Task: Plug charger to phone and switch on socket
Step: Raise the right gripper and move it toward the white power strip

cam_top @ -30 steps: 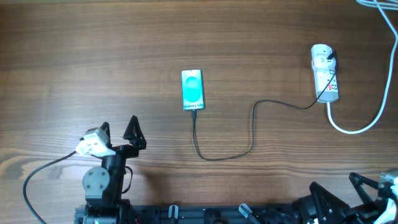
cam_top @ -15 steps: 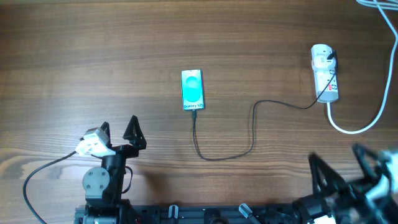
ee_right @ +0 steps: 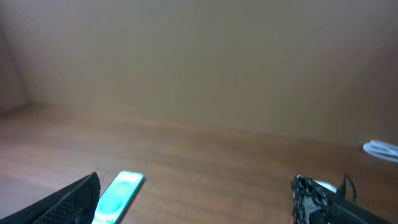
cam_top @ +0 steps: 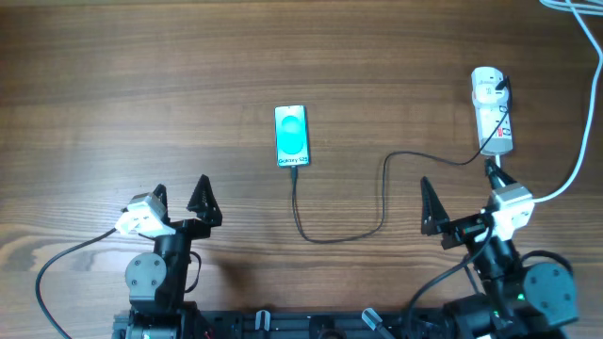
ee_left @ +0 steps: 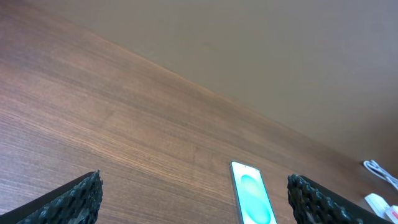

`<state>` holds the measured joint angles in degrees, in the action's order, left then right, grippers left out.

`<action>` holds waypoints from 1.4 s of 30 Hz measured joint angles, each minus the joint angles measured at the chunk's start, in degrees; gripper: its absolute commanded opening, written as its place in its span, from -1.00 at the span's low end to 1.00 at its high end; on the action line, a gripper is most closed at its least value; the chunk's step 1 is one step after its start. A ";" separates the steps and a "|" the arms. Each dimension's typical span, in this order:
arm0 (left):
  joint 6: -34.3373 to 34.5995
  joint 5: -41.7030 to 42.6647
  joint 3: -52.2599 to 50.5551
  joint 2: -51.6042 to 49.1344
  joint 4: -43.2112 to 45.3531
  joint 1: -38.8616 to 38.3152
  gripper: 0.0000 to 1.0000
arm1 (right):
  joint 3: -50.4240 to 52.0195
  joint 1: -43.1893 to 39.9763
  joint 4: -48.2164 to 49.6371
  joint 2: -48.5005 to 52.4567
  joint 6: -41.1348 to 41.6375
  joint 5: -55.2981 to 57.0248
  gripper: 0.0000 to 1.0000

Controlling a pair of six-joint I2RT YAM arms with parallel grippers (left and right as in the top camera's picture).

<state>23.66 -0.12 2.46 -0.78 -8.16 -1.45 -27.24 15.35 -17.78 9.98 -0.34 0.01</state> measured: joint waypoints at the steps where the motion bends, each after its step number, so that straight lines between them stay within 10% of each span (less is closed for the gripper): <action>1: 0.00 0.00 0.00 0.00 0.02 0.00 1.00 | 2.62 -0.66 1.88 -1.46 -0.02 -0.22 0.99; 12: 0.00 0.00 0.00 0.00 0.00 0.00 1.00 | 19.08 -3.91 15.87 -8.76 0.09 -4.87 0.99; 42: 0.00 0.00 0.00 0.00 0.02 0.00 1.00 | 19.65 -3.96 10.49 -8.90 5.92 -5.57 0.99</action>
<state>23.66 -0.12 2.46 -0.78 -8.14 -1.45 -7.60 11.40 -7.29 1.08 5.58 -5.56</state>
